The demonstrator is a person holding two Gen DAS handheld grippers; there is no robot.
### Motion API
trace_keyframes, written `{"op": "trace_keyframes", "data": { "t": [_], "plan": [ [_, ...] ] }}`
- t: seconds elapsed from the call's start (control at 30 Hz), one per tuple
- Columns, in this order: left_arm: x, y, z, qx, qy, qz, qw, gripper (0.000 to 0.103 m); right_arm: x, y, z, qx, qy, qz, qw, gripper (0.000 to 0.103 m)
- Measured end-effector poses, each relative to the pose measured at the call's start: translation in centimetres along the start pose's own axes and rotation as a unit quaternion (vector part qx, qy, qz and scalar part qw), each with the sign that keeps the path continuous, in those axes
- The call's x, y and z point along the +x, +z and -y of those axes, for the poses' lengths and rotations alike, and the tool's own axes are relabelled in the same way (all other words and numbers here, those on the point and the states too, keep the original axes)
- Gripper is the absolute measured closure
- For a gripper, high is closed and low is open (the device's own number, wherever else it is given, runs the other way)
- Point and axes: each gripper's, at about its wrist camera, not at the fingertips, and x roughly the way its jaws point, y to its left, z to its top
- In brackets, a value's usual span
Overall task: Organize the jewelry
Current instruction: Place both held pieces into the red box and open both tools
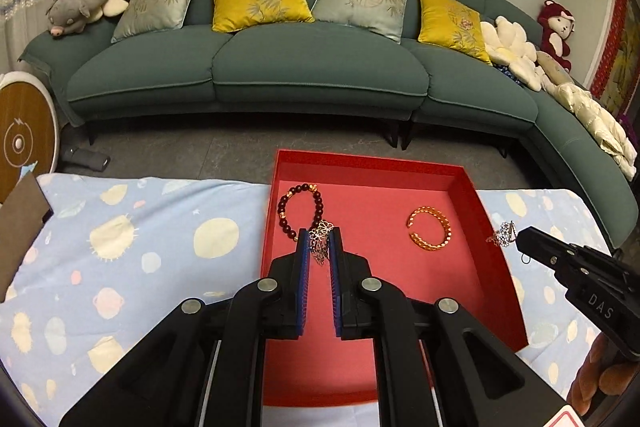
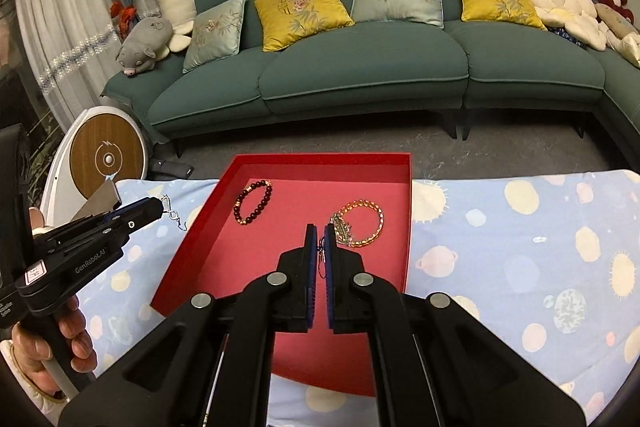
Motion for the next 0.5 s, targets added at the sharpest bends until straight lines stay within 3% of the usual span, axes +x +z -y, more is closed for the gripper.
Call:
{"op": "trace_keyframes", "data": {
  "t": [0.4, 0.5],
  "plan": [
    [5.4, -1.4, -0.7, 0.011, 0.025, -0.032, 0.9991, 0.095, 6.0, -1.6, 1.7, 0.009, 0.001, -0.047, 0.999, 0.100],
    [5.7, -1.5, -1.0, -0.001, 0.030, -0.032, 0.9990, 0.087, 6.5, -1.9, 1.7, 0.003, 0.001, -0.049, 0.999, 0.096]
  ]
}}
